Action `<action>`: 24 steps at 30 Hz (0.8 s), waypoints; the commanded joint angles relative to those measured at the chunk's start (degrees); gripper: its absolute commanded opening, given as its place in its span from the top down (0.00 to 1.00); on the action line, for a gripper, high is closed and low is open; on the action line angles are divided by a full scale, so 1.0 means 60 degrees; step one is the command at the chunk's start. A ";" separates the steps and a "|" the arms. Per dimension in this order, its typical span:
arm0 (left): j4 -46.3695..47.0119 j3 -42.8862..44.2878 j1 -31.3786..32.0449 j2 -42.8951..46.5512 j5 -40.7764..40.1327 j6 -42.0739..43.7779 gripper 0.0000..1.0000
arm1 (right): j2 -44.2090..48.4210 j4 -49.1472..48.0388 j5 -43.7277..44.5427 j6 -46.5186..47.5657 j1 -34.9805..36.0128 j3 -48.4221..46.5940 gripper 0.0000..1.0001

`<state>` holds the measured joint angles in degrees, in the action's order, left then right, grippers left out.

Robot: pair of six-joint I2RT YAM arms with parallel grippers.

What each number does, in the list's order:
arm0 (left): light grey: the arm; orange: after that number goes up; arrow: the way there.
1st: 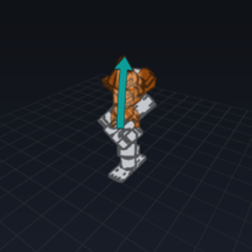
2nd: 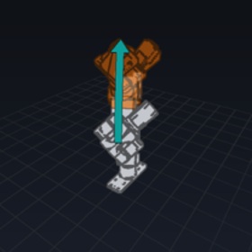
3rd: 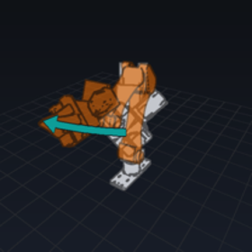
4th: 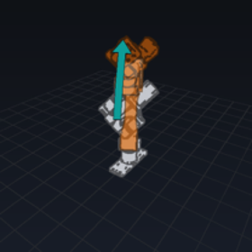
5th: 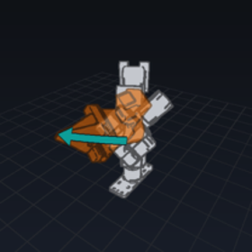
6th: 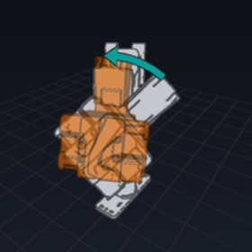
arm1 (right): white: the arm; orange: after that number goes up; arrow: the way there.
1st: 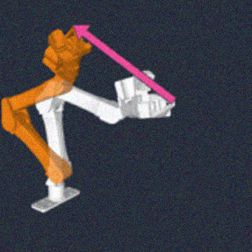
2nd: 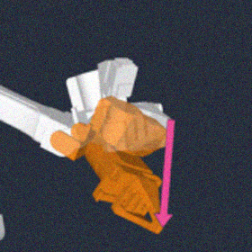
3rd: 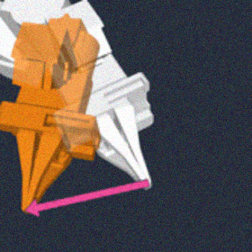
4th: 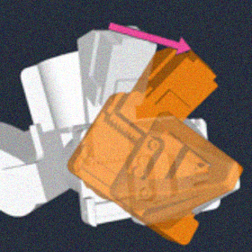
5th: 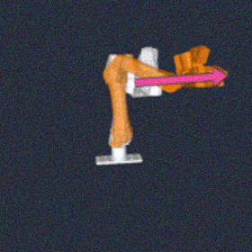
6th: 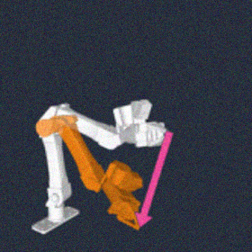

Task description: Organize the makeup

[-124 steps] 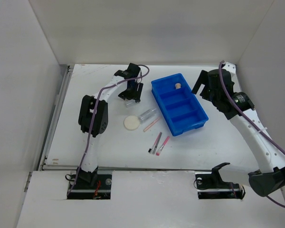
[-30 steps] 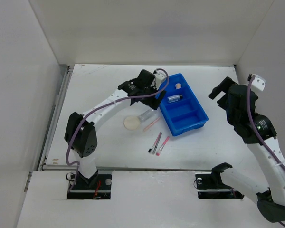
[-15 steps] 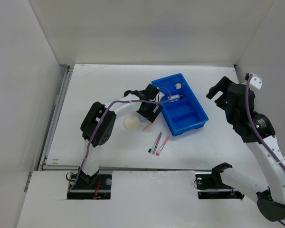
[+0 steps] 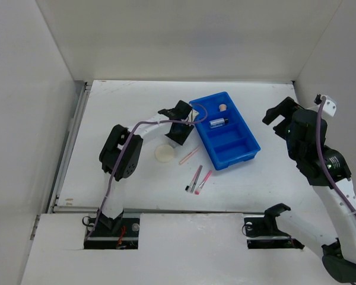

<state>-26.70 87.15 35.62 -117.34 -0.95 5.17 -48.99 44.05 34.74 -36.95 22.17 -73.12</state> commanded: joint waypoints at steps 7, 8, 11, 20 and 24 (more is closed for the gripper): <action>-0.0705 0.0985 -0.0106 0.2535 -0.0327 0.0852 0.81 | 0.0153 -0.0633 0.0289 -0.0053 -0.0048 0.0029 0.00; -0.0808 0.1320 -0.0106 0.2622 0.0009 0.0997 0.81 | 0.0153 -0.0633 0.0289 -0.0053 -0.0048 0.0029 0.00; -0.1130 0.2329 -0.0106 0.2390 0.1163 0.1101 0.81 | 0.0153 -0.0721 0.0289 -0.0053 -0.0048 0.0117 0.00; -0.1029 0.6126 0.0640 -0.0653 0.2326 0.1101 0.81 | -0.0126 -0.0809 0.0201 -0.0053 -0.0048 0.0117 0.00; -0.0517 0.7006 0.0831 -0.1622 0.2750 0.1013 0.80 | -0.0126 -0.0809 0.0289 0.0035 -0.0048 0.0336 0.00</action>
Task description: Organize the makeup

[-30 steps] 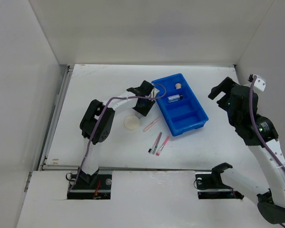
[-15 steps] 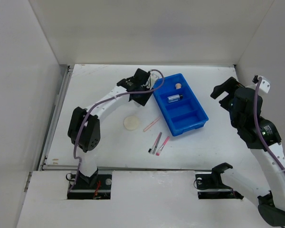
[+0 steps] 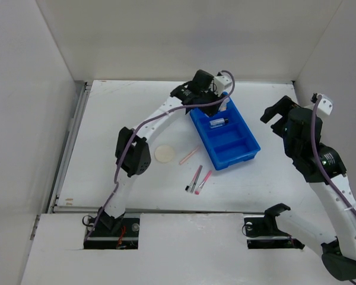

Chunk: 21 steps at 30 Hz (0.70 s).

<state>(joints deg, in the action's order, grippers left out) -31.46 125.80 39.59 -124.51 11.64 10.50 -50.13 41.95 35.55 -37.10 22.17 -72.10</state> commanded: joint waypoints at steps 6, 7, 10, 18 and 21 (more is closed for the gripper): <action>0.1171 0.0684 0.0169 -0.1015 0.0858 -0.0299 0.77 | -0.0345 -0.0547 -0.0022 0.0149 -0.0048 0.0078 0.00; 0.1172 0.0786 0.0169 -0.1248 0.0974 -0.0300 0.77 | -0.0448 -0.0547 -0.0138 0.0250 -0.0048 0.0077 0.00; 0.1289 0.0976 0.0169 -0.1543 0.1150 -0.0417 0.73 | -0.0449 -0.0547 -0.0139 0.0354 -0.0048 -0.0011 0.00; 0.1304 0.1445 0.0169 -0.1646 0.1166 -0.0593 0.18 | -0.0551 -0.0547 -0.0139 0.0442 -0.0048 -0.0098 0.00; 0.1056 0.1576 0.0169 -0.1326 0.1371 -0.0681 0.16 | -0.0654 -0.0547 -0.0241 0.0442 -0.0048 -0.0098 0.00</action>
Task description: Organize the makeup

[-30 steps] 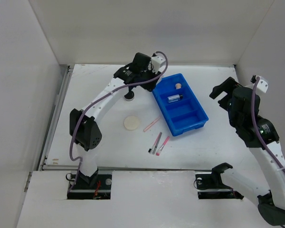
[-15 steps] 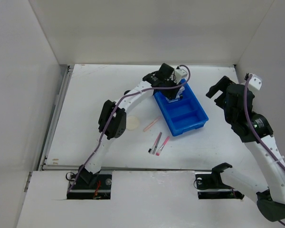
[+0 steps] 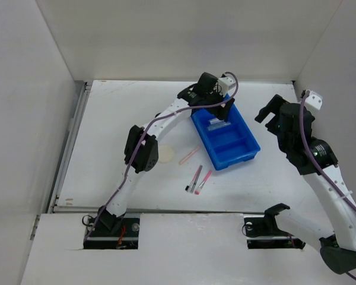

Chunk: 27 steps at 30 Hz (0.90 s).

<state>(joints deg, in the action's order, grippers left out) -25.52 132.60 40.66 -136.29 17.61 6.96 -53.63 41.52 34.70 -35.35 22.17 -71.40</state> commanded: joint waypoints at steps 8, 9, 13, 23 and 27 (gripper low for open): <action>0.0253 -0.2612 -0.0521 0.3522 -0.3003 -0.1699 0.56 | -0.0159 -0.0561 -0.0099 0.0150 -0.0048 -0.0201 0.00; 0.0254 -0.3052 -0.0668 0.4105 -0.3399 -0.2065 0.56 | -0.0159 -0.0562 -0.0099 0.0150 -0.0048 -0.0200 0.00; -0.0606 -0.4125 -0.1632 0.4565 -0.5247 -0.3648 0.53 | -0.0159 -0.0753 -0.0509 0.0150 -0.0048 0.0005 0.00; -0.3013 -0.2368 -0.2660 0.2166 -0.6215 -0.5129 0.01 | -0.0160 -0.0840 -0.0846 0.0062 -0.0048 -0.0083 0.00; -0.2925 -0.2485 -0.2661 0.1726 -0.6216 -0.5218 0.01 | -0.0071 -0.0753 -0.0846 -0.0026 -0.0048 -0.0083 0.00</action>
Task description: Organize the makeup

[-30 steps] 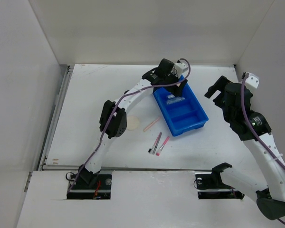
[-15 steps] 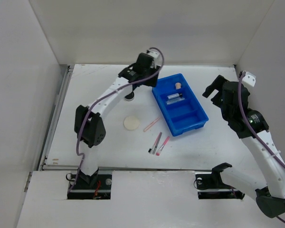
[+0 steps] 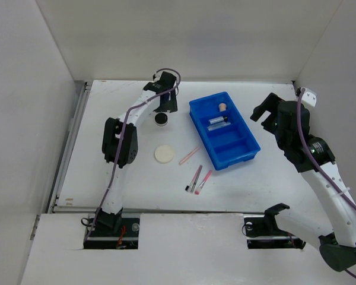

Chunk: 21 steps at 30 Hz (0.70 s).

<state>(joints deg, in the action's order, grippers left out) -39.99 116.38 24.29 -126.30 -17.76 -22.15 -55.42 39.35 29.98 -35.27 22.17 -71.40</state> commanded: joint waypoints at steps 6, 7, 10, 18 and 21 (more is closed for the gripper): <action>-0.0513 0.0218 -0.0239 -0.0570 0.0293 -0.0454 0.01 | 0.0228 -0.0304 0.0028 -0.0040 -0.0048 -0.0083 0.00; -0.0513 0.0349 -0.0240 -0.0774 0.0381 -0.0454 0.01 | 0.0228 -0.0304 0.0028 -0.0040 -0.0048 -0.0083 0.00; -0.0513 0.0539 -0.0240 -0.1141 0.0688 -0.0366 0.01 | 0.0228 -0.0304 0.0028 -0.0040 -0.0048 -0.0083 0.00; -0.0411 0.1022 -0.0240 -0.1741 0.0689 -0.0366 0.05 | 0.0228 -0.0217 0.0028 -0.0128 -0.0048 -0.0083 0.00; -0.0498 0.1156 -0.0328 -0.2005 0.0689 -0.0279 0.11 | 0.0228 -0.0216 0.0130 -0.0128 -0.0048 -0.0170 0.00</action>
<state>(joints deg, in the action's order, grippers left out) -42.26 120.46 22.74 -137.97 -13.54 -23.99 -55.00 39.42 29.98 -35.75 22.17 -71.40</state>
